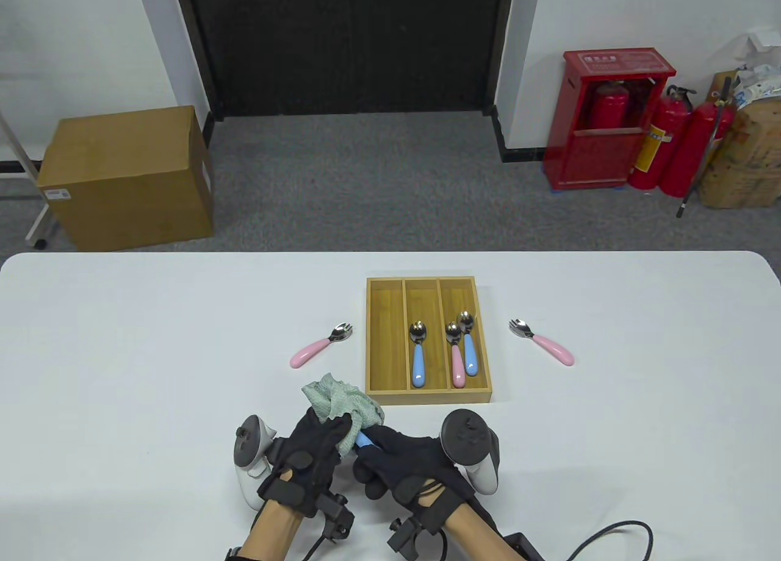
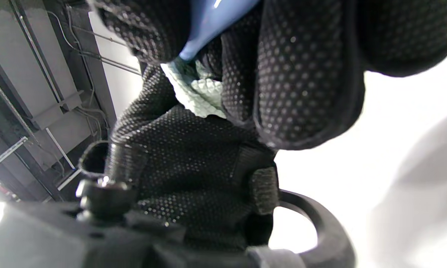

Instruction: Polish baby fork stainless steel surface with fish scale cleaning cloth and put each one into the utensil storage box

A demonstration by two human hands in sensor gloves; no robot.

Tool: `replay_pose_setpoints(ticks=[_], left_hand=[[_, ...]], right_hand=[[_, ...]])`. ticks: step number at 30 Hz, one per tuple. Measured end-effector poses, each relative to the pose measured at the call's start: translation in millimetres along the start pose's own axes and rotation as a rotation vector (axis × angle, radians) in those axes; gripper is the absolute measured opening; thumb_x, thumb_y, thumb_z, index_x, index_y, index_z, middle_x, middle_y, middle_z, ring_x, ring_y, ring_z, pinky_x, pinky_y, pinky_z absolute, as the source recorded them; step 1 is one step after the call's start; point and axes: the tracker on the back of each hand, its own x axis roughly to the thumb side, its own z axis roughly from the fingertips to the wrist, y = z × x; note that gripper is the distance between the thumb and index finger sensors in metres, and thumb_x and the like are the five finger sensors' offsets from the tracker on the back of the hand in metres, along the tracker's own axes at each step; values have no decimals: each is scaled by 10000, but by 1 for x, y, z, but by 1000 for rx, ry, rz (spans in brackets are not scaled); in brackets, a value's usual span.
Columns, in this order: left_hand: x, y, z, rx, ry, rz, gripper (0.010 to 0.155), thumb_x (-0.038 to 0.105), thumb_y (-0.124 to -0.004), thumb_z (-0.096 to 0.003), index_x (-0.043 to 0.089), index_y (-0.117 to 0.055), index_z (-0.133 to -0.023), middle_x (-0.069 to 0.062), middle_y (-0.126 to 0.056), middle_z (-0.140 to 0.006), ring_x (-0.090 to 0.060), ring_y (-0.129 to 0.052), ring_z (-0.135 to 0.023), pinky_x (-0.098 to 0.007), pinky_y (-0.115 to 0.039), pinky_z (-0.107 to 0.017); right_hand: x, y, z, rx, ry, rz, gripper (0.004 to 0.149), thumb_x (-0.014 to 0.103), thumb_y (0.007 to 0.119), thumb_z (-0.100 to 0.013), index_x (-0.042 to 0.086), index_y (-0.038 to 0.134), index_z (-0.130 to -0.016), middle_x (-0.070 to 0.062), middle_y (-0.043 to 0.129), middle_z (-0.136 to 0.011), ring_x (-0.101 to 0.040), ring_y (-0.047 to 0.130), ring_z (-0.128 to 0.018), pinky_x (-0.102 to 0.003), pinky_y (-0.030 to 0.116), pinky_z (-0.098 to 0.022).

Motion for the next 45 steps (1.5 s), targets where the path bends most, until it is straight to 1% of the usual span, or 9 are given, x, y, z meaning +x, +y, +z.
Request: replay_pose_setpoints(ticks=[13, 17, 19, 22, 26, 29, 36, 39, 45], left_hand=[[25, 27, 5, 211, -97, -265, 442, 448, -825, -479, 280, -847, -887, 58, -1044, -774, -175, -1038, -751, -478, -757, -647], [27, 26, 7, 223, -116, -293, 447, 430, -842, -466, 235, -863, -868, 15, -1056, -739, -217, -1049, -704, -498, -761, -622], [30, 23, 7, 215, -127, -344, 455, 422, -838, -469, 213, -842, -873, -17, -1039, -727, -240, -1037, -685, -518, -746, -621], [37, 19, 6, 175, -151, -513, 469, 400, -850, -456, 180, -826, -870, -43, -1024, -698, -270, -1022, -652, -550, -724, -612], [44, 12, 6, 79, -162, -747, 478, 397, -859, -456, 170, -810, -873, -24, -1022, -668, -270, -1021, -632, -558, -722, -609], [45, 7, 5, 22, -151, -848, 483, 397, -865, -463, 163, -794, -880, -15, -1019, -648, -270, -1022, -621, -562, -722, -609], [40, 2, 3, -80, -115, -917, 492, 411, -894, -466, 198, -792, -898, -38, -1016, -686, -314, -1020, -672, -584, -715, -612], [40, 2, 3, -89, -113, -917, 498, 428, -910, -455, 189, -840, -887, -50, -1051, -695, -322, -1042, -678, -578, -736, -602], [40, -5, 5, -68, -158, -917, 481, 345, -910, -452, 206, -850, -908, -44, -1054, -737, -306, -1056, -694, -558, -763, -598]], right_hand=[[2, 6, -4, 34, -13, 81, 504, 357, 785, -427, 75, 774, -844, -224, 978, -558, -312, 1008, -271, -566, 798, -304], [2, 5, -2, 24, -9, 108, 502, 354, 790, -427, 79, 782, -846, -235, 979, -555, -327, 1000, -267, -575, 790, -303], [3, 3, -1, 16, -9, 129, 498, 350, 791, -425, 78, 787, -843, -242, 976, -559, -339, 996, -272, -581, 784, -306], [2, -4, 1, -6, -13, 217, 493, 349, 790, -425, 90, 792, -845, -248, 964, -584, -354, 987, -295, -592, 771, -322], [4, -13, 3, -38, -25, 345, 478, 333, 800, -412, 115, 814, -838, -249, 931, -648, -380, 959, -358, -616, 741, -359], [6, -17, 4, -58, -52, 422, 466, 325, 808, -398, 130, 835, -821, -238, 919, -669, -387, 943, -382, -626, 727, -375], [6, -20, 5, -38, -72, 505, 445, 319, 824, -380, 143, 865, -787, -228, 921, -669, -392, 933, -392, -639, 714, -388], [7, -21, 5, -28, -78, 519, 440, 318, 829, -375, 148, 873, -779, -225, 920, -671, -396, 929, -397, -643, 709, -393], [6, -24, 5, -20, -83, 540, 438, 328, 831, -376, 149, 873, -773, -221, 915, -672, -397, 920, -400, -648, 704, -395]])
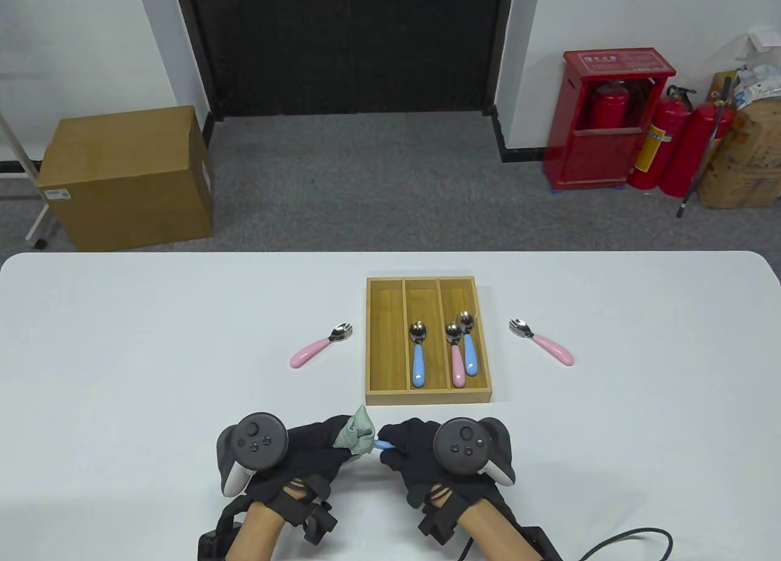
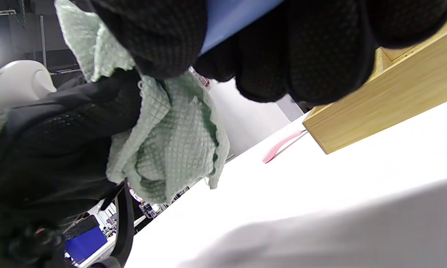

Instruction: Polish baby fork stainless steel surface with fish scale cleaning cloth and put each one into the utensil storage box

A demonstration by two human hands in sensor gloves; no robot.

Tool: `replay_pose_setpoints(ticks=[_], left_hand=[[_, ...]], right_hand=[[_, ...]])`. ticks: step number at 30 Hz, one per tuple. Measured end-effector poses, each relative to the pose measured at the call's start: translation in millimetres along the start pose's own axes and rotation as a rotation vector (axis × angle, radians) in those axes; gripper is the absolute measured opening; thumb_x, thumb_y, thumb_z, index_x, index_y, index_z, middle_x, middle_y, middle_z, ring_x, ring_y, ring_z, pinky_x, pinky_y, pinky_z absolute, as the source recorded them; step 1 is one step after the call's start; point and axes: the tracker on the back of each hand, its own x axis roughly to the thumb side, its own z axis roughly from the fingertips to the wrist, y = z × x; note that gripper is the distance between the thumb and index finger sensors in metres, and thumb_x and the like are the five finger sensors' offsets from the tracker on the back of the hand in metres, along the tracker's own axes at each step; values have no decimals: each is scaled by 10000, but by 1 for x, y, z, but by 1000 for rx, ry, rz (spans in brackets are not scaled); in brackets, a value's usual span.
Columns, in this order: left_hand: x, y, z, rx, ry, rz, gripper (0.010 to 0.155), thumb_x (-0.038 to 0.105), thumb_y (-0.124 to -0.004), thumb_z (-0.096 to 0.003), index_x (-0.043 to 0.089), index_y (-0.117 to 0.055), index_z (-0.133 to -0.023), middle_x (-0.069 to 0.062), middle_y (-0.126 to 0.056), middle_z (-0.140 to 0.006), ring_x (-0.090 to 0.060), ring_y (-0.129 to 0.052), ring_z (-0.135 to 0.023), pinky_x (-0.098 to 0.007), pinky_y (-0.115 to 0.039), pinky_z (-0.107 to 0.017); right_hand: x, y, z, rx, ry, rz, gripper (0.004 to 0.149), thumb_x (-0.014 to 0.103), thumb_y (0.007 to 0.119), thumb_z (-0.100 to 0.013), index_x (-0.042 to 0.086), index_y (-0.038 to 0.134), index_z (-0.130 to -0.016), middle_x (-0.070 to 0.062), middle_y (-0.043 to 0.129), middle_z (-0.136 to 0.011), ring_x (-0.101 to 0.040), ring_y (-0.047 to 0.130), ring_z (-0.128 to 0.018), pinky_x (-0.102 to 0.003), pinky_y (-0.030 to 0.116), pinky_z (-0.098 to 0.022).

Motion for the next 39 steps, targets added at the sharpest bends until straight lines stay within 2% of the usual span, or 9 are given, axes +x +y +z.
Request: replay_pose_setpoints(ticks=[6, 14, 19, 26, 33, 39], left_hand=[[-9, -6, 0, 21, 37, 123, 472, 325, -908, -450, 199, -851, -902, -43, -1048, -731, -301, -1055, -681, -560, -764, -588], [-16, -14, -2, -50, 27, 333, 494, 258, -901, -476, 261, -791, -958, -6, -931, -936, -306, -957, -866, -588, -704, -651], [-14, -15, -2, -6, 30, 276, 457, 314, -928, -446, 265, -845, -893, -11, -998, -814, -263, -1038, -716, -558, -745, -624], [-13, -14, 0, 58, 45, 187, 493, 426, -969, -381, 241, -879, -829, -9, -1048, -661, -228, -1074, -552, -531, -782, -587], [-9, -9, 0, 124, 69, 107, 487, 438, -958, -371, 246, -903, -815, -3, -1073, -626, -212, -1091, -516, -512, -804, -570], [-18, 1, 1, 203, 132, 42, 454, 435, -930, -397, 258, -921, -815, 3, -1093, -617, -205, -1105, -509, -504, -815, -558]], right_hand=[[-2, -2, 0, -4, 2, -19, 447, 332, 836, -379, 126, 869, -775, -228, 922, -650, -386, 924, -373, -639, 711, -380], [-6, -3, 2, 18, 8, -52, 453, 340, 831, -381, 119, 864, -775, -230, 921, -644, -384, 923, -365, -638, 714, -372], [-7, -2, 1, 30, 1, -60, 456, 353, 828, -385, 117, 863, -773, -227, 927, -635, -375, 930, -354, -630, 724, -365], [-5, 2, 2, 45, -1, -63, 464, 369, 821, -395, 108, 855, -777, -228, 936, -621, -361, 947, -333, -617, 744, -349], [-5, 2, 1, 28, 7, -63, 471, 368, 818, -404, 106, 842, -794, -233, 927, -639, -364, 944, -346, -616, 740, -355], [-4, 3, -2, 22, 6, -70, 490, 337, 795, -416, 89, 811, -839, -252, 916, -663, -355, 948, -339, -605, 746, -353]])
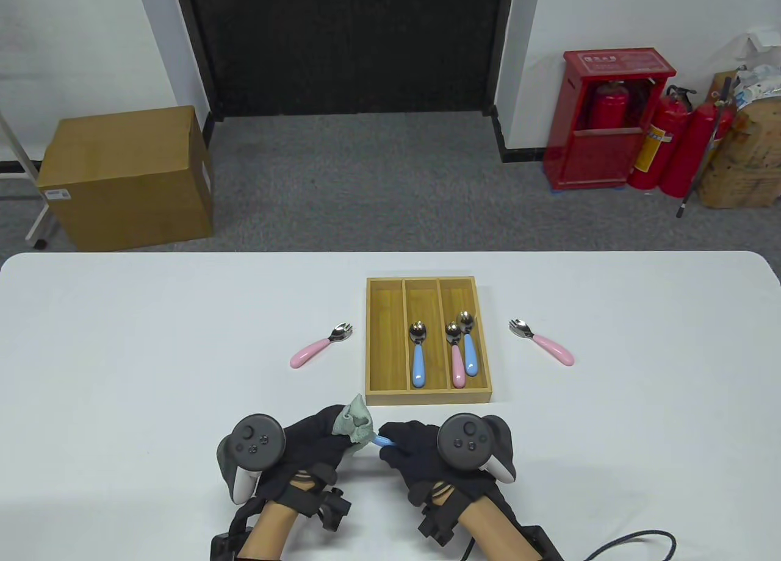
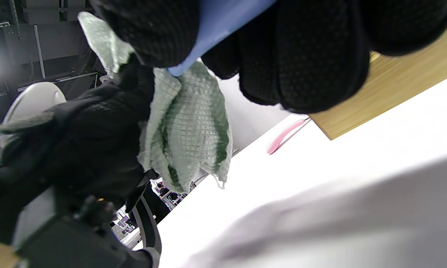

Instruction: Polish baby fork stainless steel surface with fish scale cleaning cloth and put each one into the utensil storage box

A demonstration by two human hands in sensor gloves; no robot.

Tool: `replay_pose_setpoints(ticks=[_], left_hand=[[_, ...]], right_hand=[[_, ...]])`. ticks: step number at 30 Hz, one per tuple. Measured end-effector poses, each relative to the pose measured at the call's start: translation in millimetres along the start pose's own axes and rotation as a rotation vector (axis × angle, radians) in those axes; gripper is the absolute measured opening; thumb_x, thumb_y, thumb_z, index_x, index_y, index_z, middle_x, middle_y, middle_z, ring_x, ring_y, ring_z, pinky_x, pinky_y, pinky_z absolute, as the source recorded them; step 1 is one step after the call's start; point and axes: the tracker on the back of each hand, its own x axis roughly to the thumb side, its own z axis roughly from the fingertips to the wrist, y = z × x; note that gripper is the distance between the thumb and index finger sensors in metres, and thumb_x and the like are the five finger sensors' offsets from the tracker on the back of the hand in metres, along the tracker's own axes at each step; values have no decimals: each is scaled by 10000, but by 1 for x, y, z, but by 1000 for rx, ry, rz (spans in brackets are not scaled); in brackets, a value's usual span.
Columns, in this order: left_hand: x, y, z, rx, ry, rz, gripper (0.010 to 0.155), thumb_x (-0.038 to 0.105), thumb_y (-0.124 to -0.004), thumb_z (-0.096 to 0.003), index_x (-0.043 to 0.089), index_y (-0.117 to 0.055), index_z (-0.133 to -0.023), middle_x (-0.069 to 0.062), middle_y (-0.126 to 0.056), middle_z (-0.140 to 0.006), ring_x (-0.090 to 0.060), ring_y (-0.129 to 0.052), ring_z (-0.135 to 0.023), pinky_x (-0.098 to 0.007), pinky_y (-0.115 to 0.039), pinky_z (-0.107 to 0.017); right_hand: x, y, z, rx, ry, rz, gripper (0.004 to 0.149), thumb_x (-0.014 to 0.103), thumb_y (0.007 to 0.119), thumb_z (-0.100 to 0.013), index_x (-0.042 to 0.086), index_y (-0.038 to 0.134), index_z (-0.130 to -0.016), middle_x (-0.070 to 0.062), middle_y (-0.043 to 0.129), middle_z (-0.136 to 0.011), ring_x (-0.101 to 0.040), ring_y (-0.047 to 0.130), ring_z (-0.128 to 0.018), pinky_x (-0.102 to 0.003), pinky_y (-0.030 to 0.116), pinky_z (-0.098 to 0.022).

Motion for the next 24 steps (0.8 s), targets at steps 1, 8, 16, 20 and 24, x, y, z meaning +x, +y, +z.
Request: replay_pose_setpoints(ticks=[1, 8, 16, 20, 24], left_hand=[[-2, 2, 1, 18, 8, 1, 447, 433, -929, -398, 256, -925, -809, 3, -1095, -610, -207, -1106, -503, -505, -817, -554], [-6, 9, 5, 126, 40, -67, 430, 444, -938, -397, 235, -940, -772, 19, -1102, -567, -204, -1114, -466, -499, -830, -530], [-6, 6, 6, 73, -5, -37, 432, 426, -923, -427, 223, -908, -807, 0, -1079, -620, -233, -1093, -525, -520, -797, -558], [-5, 1, 5, -13, -46, 21, 431, 394, -911, -448, 232, -880, -846, -23, -1054, -690, -262, -1071, -594, -544, -772, -578], [0, -5, 5, -39, -84, 25, 438, 361, -911, -458, 251, -856, -879, -49, -1024, -745, -272, -1050, -624, -552, -759, -595]], right_hand=[[1, 1, 0, 3, -5, 5, 493, 333, 792, -417, 85, 807, -843, -253, 917, -661, -353, 950, -338, -603, 748, -351], [3, 3, 0, 20, -13, 30, 512, 325, 788, -416, 61, 793, -854, -253, 930, -637, -347, 960, -319, -598, 760, -341], [-1, 1, 1, 29, 4, 28, 500, 311, 796, -411, 59, 804, -843, -258, 929, -637, -361, 956, -324, -611, 750, -347], [-3, -1, 3, 37, 8, 28, 492, 311, 798, -409, 71, 813, -838, -256, 927, -650, -370, 952, -339, -618, 743, -356], [-3, 0, 3, 50, 1, 35, 491, 316, 795, -410, 76, 812, -838, -254, 924, -659, -372, 952, -348, -619, 742, -361]])
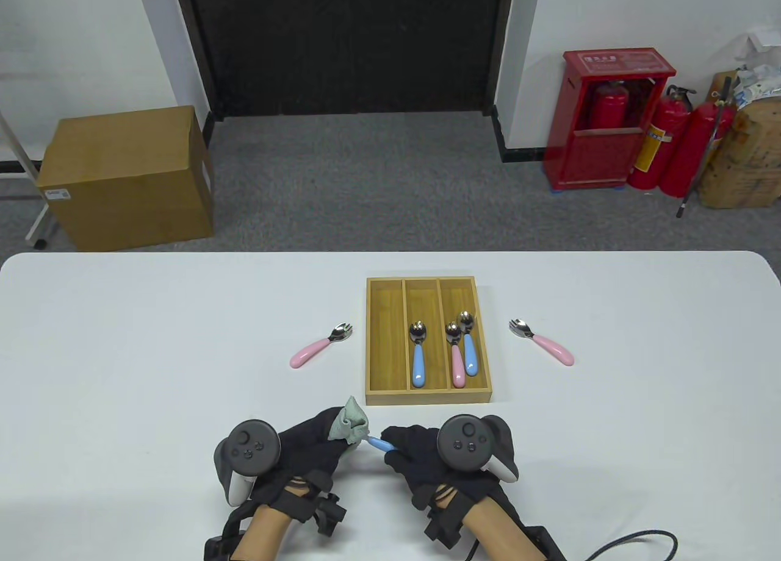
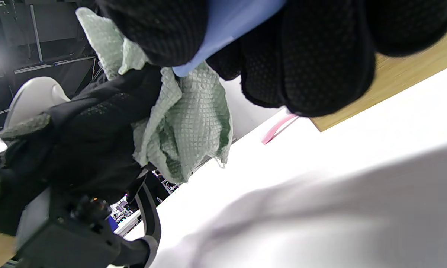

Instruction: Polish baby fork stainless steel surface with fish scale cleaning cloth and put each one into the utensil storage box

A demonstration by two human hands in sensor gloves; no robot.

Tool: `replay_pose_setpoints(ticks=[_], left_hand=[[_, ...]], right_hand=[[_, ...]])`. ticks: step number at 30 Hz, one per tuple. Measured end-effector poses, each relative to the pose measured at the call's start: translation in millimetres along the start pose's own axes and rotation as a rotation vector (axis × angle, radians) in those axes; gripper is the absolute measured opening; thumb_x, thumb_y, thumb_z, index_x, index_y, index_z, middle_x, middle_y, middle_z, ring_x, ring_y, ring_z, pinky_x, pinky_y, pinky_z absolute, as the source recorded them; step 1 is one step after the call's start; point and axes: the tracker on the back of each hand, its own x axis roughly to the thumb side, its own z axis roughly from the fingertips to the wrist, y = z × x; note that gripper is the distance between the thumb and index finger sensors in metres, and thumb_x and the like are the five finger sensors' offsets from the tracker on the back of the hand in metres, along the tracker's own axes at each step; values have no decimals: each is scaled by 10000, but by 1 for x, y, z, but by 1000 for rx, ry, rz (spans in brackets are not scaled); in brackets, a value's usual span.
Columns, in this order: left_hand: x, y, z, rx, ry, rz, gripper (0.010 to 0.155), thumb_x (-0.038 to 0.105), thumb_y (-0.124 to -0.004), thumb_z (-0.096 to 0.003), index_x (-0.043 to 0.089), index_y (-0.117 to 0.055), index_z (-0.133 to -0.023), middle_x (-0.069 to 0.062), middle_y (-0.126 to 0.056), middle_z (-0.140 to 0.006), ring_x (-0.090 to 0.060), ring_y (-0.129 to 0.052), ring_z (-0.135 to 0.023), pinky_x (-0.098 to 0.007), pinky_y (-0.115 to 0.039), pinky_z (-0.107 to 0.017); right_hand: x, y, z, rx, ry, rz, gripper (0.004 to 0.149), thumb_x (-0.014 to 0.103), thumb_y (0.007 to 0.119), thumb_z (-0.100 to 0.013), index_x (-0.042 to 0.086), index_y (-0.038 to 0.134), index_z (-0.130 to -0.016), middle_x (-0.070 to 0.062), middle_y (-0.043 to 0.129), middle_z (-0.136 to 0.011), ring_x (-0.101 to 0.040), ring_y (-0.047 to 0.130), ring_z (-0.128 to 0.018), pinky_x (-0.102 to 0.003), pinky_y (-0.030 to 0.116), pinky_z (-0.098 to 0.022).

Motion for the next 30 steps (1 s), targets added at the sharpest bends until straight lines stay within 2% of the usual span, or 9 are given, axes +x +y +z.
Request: replay_pose_setpoints(ticks=[4, 10, 18, 21, 25, 30], left_hand=[[0, 5, -1, 85, 36, -40, 430, 396, -922, -432, 260, -883, -839, -10, -1054, -672, -226, -1073, -559, -523, -790, -579], [-7, 12, 0, 149, 96, -57, 425, 410, -927, -414, 246, -905, -805, 8, -1069, -619, -219, -1083, -514, -516, -804, -560], [-10, 19, 1, 190, 132, -126, 418, 408, -927, -414, 228, -906, -791, 4, -1067, -595, -219, -1081, -492, -519, -805, -550], [-17, 28, 4, 237, 154, -89, 420, 413, -911, -428, 221, -888, -801, 5, -1054, -605, -214, -1072, -498, -516, -800, -554], [-23, 35, 9, 273, 163, -47, 423, 410, -908, -434, 216, -883, -809, -1, -1049, -615, -222, -1069, -503, -523, -793, -551], [-19, 35, 8, 268, 151, -25, 425, 416, -900, -446, 221, -870, -823, 5, -1041, -635, -222, -1063, -526, -523, -786, -562]], right_hand=[[2, 0, -2, -16, -11, -6, 498, 319, 792, -412, 69, 806, -843, -252, 928, -650, -362, 957, -339, -611, 750, -355], [3, 4, -3, 16, -5, -1, 523, 316, 794, -413, 54, 780, -866, -254, 928, -649, -354, 963, -334, -604, 756, -354], [-1, 8, -4, 46, 28, 17, 523, 315, 811, -407, 40, 790, -851, -259, 936, -632, -355, 965, -320, -605, 758, -348], [-5, 4, -3, 42, 55, 52, 504, 304, 826, -399, 41, 813, -828, -260, 940, -623, -361, 963, -316, -610, 754, -347], [-13, -8, -3, -11, 87, 62, 493, 300, 830, -395, 44, 824, -816, -256, 943, -617, -358, 964, -312, -609, 757, -345], [-29, -32, 1, -142, 153, 66, 489, 296, 832, -392, 45, 828, -811, -253, 945, -619, -361, 964, -317, -611, 754, -351]])
